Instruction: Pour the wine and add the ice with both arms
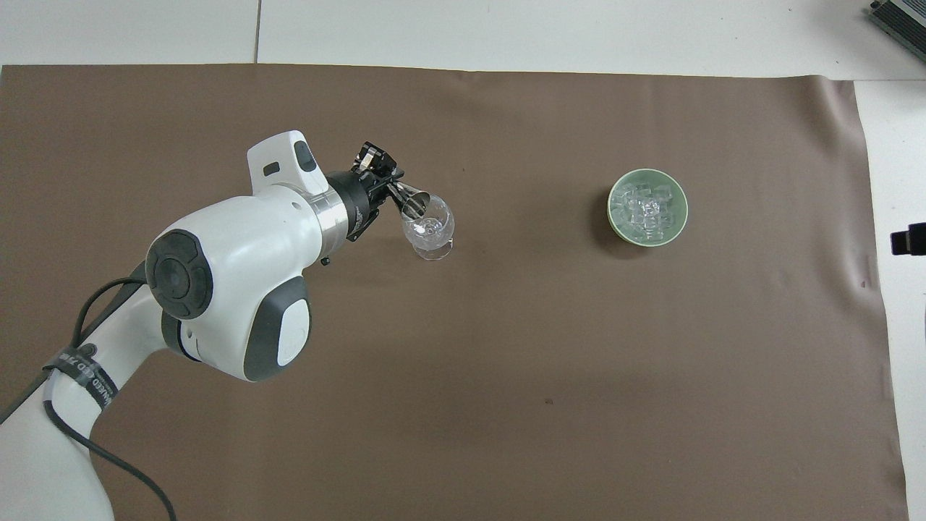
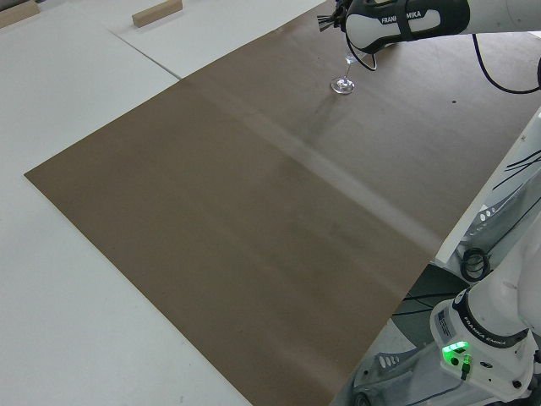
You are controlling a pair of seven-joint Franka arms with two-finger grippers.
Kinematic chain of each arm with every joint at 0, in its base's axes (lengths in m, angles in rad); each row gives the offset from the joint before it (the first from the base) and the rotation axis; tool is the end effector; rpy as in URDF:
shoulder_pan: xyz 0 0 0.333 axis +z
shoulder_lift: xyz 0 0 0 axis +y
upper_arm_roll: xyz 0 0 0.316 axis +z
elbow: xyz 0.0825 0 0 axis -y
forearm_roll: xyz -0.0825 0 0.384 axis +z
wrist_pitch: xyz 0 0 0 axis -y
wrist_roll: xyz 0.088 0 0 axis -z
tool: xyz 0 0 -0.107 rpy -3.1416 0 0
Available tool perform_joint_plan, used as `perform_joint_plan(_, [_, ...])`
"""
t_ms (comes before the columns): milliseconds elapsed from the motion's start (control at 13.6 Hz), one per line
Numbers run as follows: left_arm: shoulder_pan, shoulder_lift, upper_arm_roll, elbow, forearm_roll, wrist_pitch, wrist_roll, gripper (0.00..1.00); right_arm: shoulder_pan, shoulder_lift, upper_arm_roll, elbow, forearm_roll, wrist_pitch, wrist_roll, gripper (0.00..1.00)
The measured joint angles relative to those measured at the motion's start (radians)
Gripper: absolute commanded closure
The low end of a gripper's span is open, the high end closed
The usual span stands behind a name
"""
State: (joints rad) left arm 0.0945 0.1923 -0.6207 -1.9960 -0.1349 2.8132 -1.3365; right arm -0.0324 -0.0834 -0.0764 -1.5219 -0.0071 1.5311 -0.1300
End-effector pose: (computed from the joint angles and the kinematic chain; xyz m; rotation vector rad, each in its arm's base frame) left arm 0.5593 -0.2947 0.4575 2.2006 1.1601 0.3089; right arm 0.5198 -0.0597 0.6887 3.1264 0.0321 0.1433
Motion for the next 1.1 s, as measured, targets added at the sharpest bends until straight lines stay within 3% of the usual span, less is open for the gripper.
perform_joint_plan(1105, [0.000,0.001,0.001,0.012,0.077,-0.003,0.000,1.00,0.000,0.000,0.000,0.000,0.000,0.000,0.000,0.00])
